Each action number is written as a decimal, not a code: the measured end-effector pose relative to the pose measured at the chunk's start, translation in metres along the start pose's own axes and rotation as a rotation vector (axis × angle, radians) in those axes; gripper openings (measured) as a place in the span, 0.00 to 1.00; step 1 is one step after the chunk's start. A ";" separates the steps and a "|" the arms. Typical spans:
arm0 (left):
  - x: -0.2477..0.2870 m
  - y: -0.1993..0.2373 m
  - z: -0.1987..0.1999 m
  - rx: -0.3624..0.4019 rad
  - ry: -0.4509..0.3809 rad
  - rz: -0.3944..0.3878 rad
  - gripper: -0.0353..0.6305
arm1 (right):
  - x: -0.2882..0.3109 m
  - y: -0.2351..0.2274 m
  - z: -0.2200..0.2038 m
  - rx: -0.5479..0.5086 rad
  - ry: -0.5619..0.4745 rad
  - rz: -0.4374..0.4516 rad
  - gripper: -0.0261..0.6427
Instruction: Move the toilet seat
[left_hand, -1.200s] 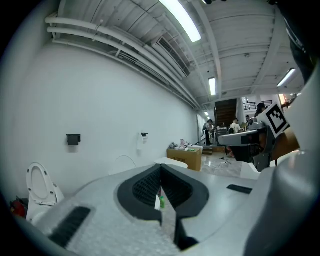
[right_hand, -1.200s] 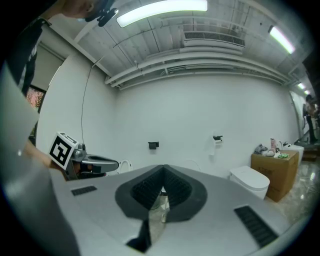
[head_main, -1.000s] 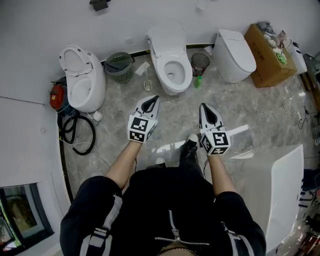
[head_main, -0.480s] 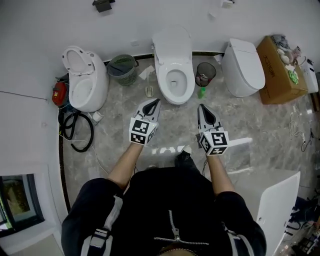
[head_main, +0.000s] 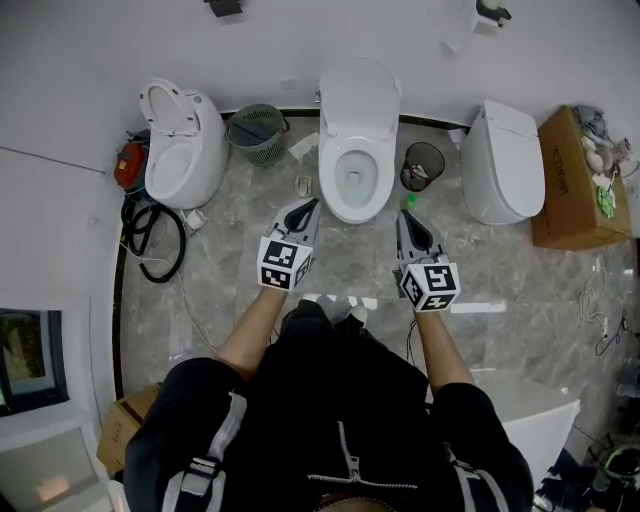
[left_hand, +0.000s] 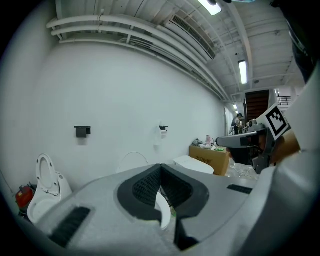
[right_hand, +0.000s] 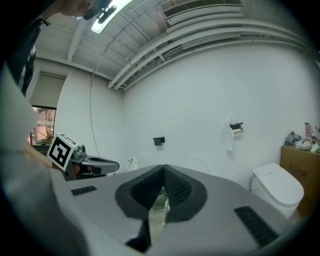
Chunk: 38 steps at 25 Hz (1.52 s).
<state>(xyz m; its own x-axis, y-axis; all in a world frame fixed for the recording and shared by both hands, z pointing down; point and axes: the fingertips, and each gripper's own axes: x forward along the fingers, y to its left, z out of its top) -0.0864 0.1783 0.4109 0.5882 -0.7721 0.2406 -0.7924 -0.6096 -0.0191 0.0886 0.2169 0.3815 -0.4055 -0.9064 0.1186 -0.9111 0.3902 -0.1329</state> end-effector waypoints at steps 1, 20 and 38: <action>0.005 0.000 0.000 -0.003 0.004 0.005 0.06 | 0.005 -0.005 -0.001 0.001 0.005 0.009 0.04; 0.147 0.115 0.013 -0.052 0.001 0.012 0.06 | 0.180 -0.071 0.015 -0.012 0.045 0.021 0.04; 0.235 0.201 0.010 -0.074 0.044 -0.043 0.06 | 0.291 -0.096 0.018 -0.001 0.090 -0.015 0.04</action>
<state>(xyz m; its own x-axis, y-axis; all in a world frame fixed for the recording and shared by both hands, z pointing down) -0.1059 -0.1278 0.4543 0.6154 -0.7360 0.2821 -0.7774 -0.6258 0.0630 0.0591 -0.0873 0.4114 -0.3971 -0.8938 0.2085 -0.9170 0.3773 -0.1291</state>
